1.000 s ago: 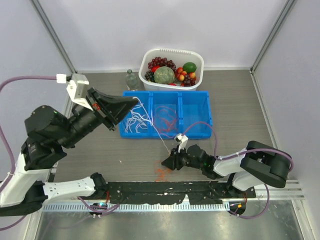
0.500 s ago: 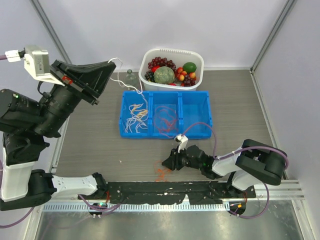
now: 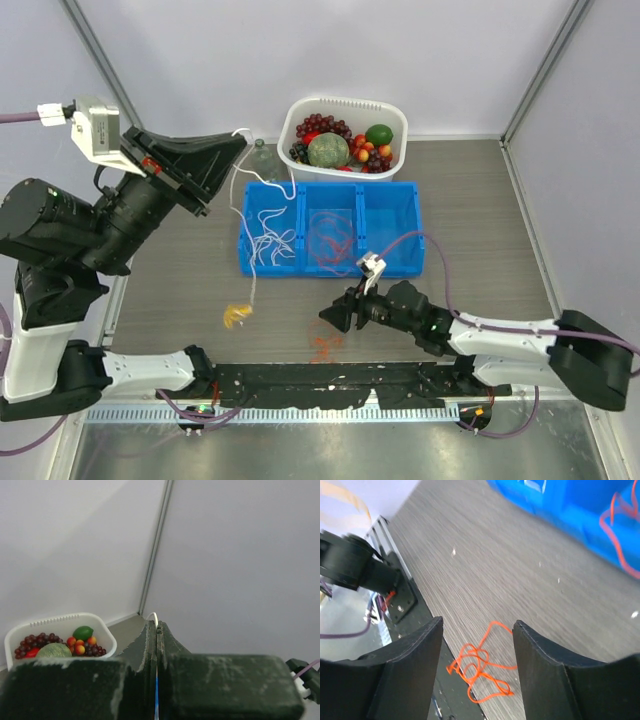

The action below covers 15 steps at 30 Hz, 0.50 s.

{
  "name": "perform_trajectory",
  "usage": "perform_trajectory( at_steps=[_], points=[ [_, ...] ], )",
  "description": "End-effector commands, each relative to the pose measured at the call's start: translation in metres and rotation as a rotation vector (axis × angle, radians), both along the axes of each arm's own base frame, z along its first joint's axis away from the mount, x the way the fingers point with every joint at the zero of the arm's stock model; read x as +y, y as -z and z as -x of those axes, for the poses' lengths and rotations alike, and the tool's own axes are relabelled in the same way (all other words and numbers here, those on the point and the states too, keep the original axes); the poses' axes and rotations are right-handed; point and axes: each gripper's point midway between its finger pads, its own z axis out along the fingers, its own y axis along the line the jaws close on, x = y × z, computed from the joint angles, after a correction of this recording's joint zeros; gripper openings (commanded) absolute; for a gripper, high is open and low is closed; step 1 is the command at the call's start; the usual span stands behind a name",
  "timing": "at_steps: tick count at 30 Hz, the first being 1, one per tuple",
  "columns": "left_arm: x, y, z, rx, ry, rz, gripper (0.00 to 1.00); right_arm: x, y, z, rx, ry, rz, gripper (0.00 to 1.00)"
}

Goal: Untangle the cables

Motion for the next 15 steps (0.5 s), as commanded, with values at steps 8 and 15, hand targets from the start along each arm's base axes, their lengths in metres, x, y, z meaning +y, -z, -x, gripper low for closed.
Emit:
perform_trajectory(
  at_steps=[8, 15],
  points=[
    [-0.039, 0.063, 0.005, 0.139, 0.149, 0.043, 0.0, -0.026, -0.053, -0.018, -0.136, 0.127, -0.003, 0.64],
    [-0.07, 0.116, -0.003, 0.274, 0.19, 0.012, 0.0, -0.043, -0.034, -0.014, -0.091, 0.175, -0.005, 0.64]
  ],
)
